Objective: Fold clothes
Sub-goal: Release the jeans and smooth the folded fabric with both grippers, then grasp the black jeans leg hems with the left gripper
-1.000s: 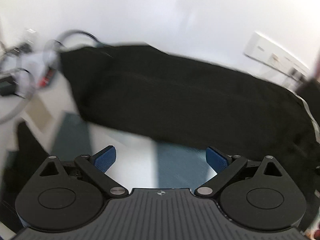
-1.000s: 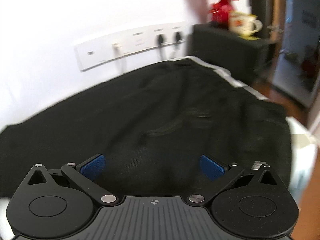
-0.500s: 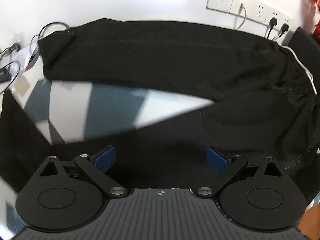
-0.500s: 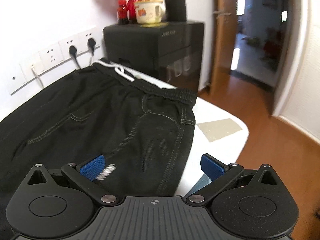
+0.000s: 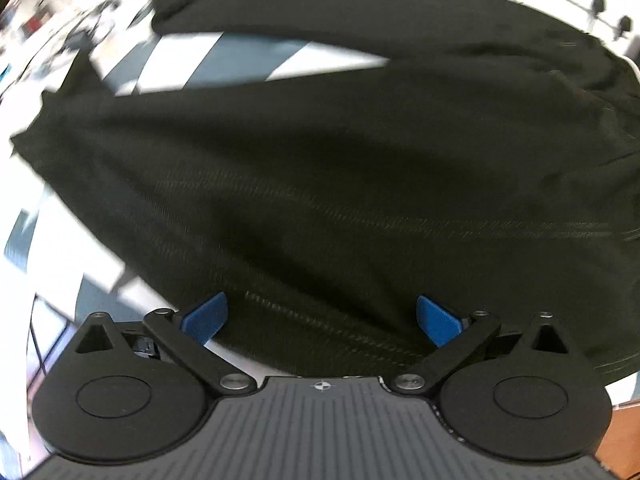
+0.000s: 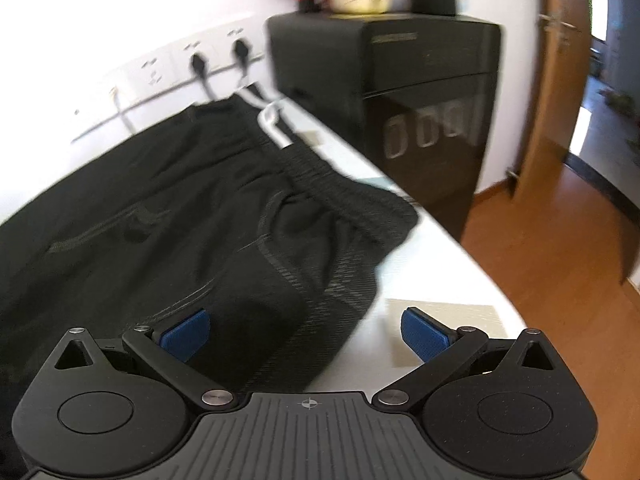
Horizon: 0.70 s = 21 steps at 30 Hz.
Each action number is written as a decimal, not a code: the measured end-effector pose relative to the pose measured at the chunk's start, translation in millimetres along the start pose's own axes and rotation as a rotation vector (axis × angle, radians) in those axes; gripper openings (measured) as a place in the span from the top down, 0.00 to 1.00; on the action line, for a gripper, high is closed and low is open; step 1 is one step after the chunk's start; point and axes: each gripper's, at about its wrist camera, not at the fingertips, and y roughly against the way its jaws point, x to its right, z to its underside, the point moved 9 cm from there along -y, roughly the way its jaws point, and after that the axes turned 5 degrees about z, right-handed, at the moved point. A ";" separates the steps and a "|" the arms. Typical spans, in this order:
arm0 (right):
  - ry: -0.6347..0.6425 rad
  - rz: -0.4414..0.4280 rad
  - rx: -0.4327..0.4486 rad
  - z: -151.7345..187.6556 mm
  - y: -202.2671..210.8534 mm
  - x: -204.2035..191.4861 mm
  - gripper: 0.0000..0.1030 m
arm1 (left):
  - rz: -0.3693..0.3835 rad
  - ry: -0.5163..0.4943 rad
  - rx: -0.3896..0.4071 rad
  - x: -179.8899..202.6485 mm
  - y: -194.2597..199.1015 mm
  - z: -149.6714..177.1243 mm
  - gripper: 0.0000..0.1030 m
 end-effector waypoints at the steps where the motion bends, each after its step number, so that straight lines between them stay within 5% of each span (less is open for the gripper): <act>1: 0.031 -0.004 -0.013 2.0 -2.9 -6.5 0.01 | 0.004 0.019 0.011 -2.6 0.9 1.4 0.00; 9: 0.227 0.018 -0.069 10.0 -16.9 -31.4 0.01 | -0.014 0.061 0.075 -7.2 3.8 1.5 0.00; 21: 0.089 0.075 -0.131 18.6 -28.9 -37.2 0.01 | 0.027 -0.006 0.128 -16.3 -3.7 -12.0 0.00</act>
